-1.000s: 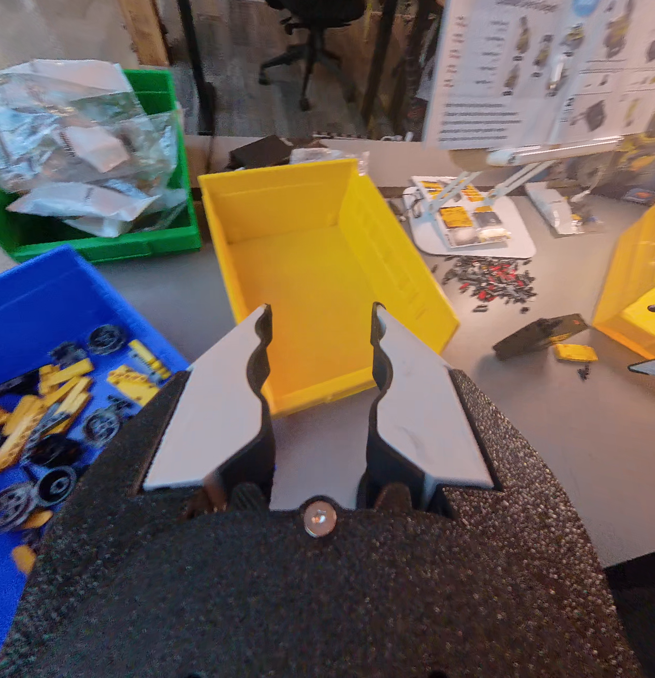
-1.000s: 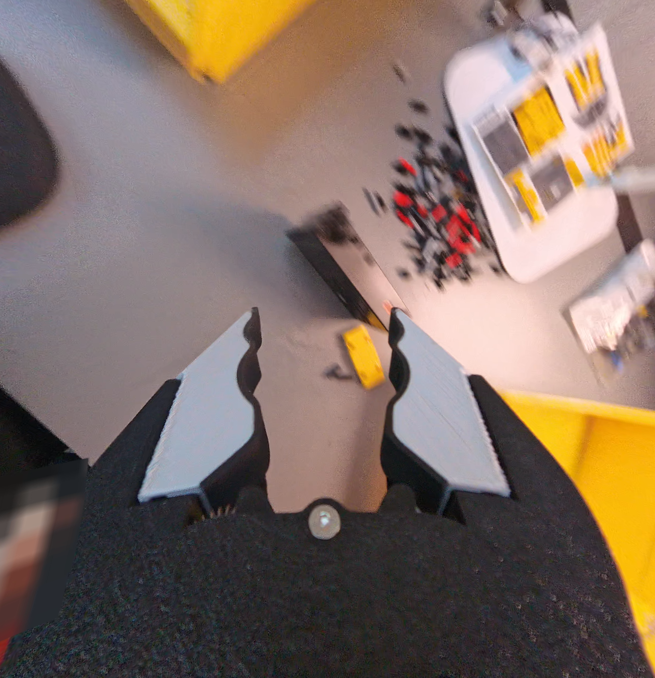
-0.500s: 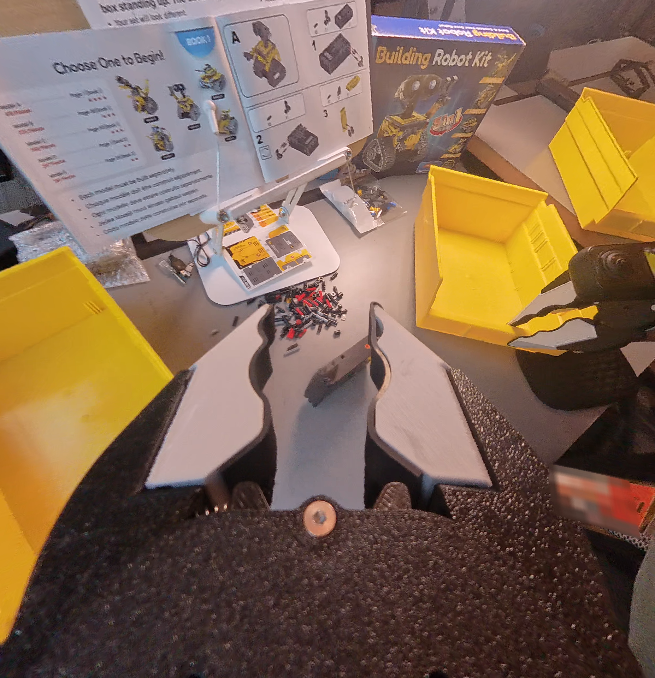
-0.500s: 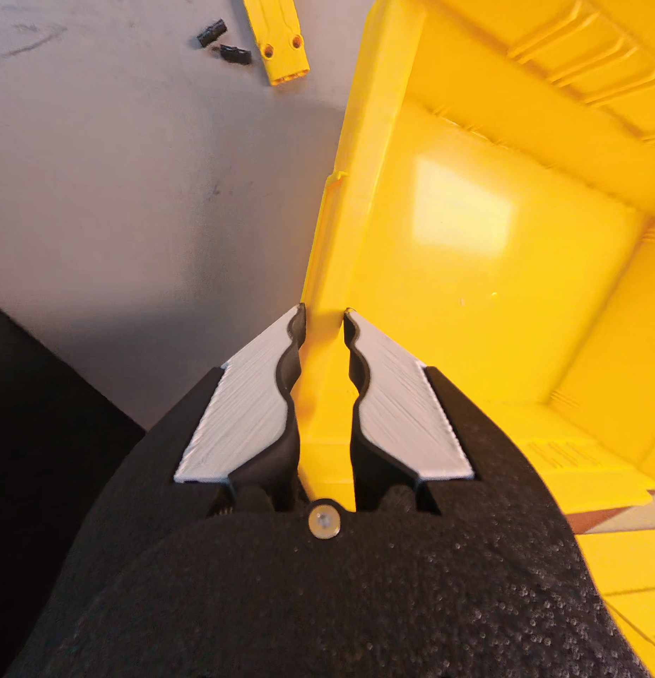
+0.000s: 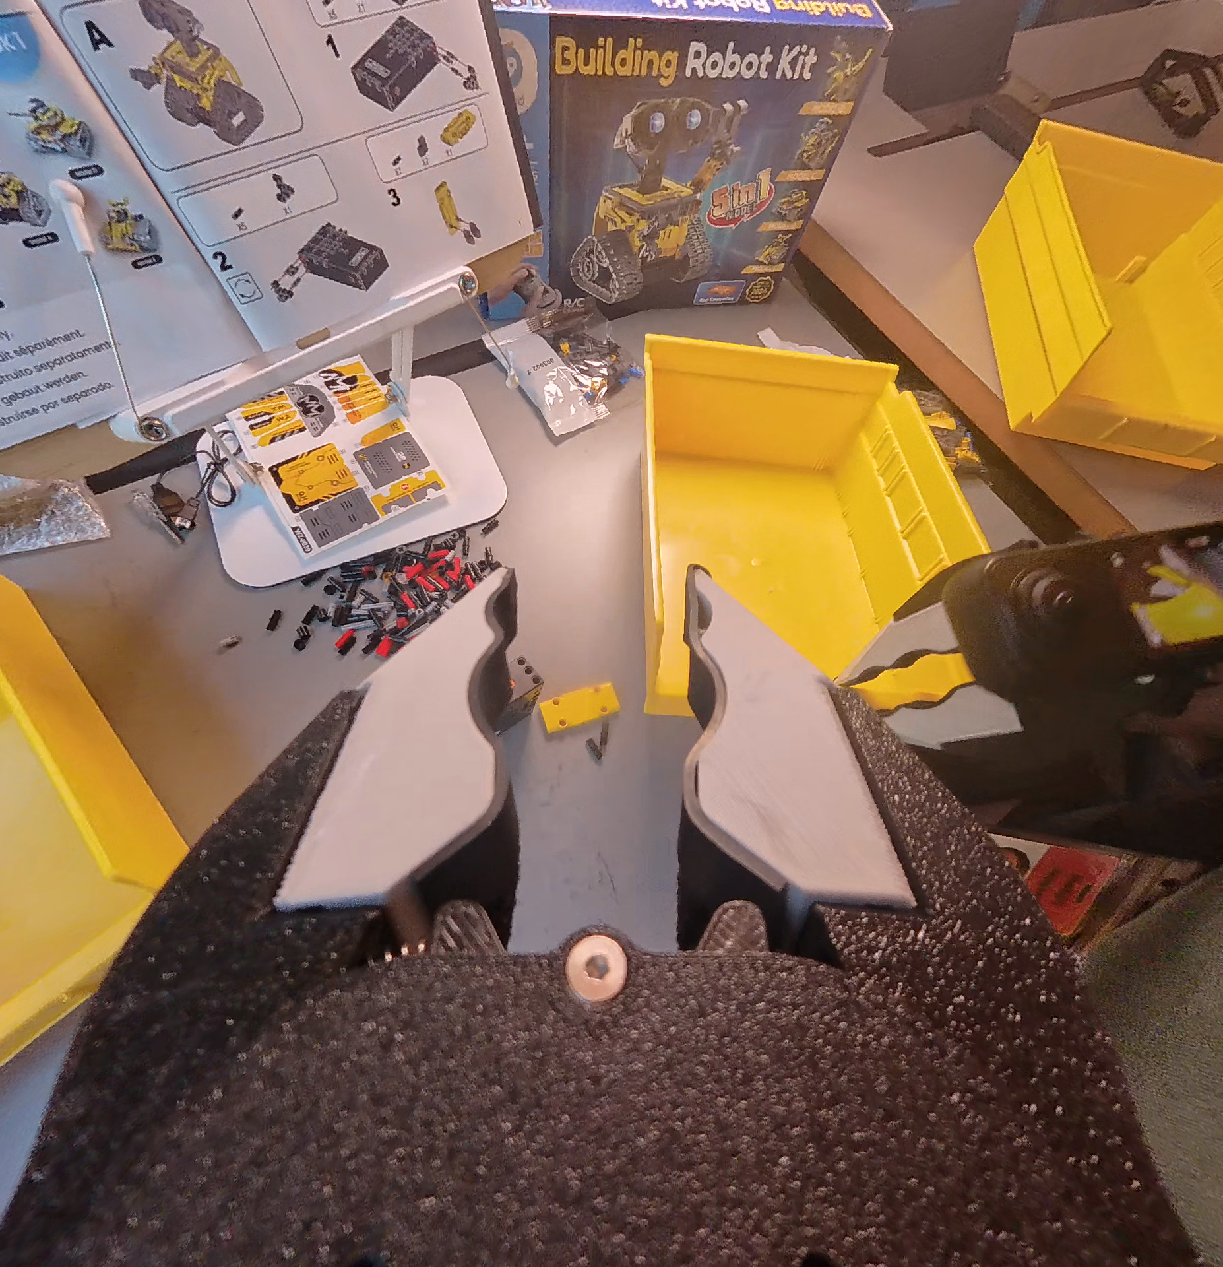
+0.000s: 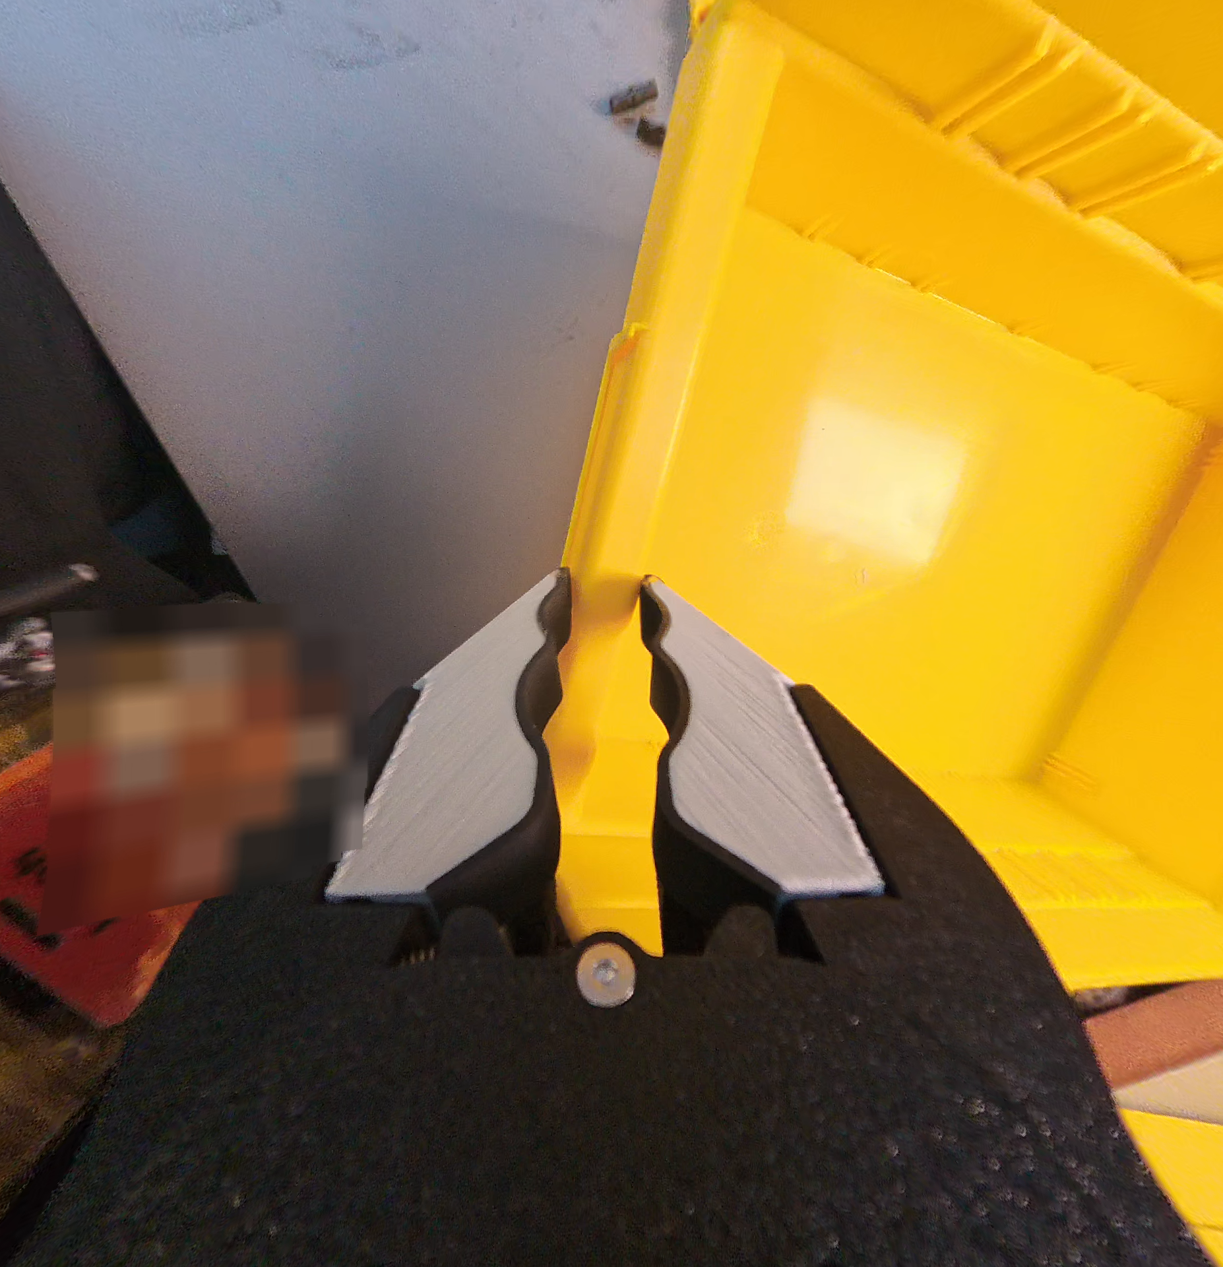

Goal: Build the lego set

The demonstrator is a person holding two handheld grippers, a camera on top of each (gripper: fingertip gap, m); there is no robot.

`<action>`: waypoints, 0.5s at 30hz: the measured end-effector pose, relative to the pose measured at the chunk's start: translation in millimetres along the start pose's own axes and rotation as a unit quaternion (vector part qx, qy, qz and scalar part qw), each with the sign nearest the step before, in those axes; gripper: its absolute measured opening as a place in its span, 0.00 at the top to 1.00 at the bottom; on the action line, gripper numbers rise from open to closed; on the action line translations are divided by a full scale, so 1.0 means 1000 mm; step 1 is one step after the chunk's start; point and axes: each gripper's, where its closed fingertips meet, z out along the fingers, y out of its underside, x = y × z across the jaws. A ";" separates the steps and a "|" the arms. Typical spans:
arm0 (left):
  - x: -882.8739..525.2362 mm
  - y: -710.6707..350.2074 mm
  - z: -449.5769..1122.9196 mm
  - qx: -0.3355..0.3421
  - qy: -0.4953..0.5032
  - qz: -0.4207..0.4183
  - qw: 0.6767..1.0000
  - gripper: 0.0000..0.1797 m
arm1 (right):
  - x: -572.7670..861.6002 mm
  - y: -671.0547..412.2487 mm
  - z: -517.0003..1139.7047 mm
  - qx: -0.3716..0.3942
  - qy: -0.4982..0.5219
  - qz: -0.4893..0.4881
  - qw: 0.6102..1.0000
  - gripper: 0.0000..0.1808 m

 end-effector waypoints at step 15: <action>0.036 -0.021 0.010 0.024 -0.010 0.009 1.000 0.73 | 0.044 0.007 -0.037 0.068 -0.077 0.025 0.994 0.90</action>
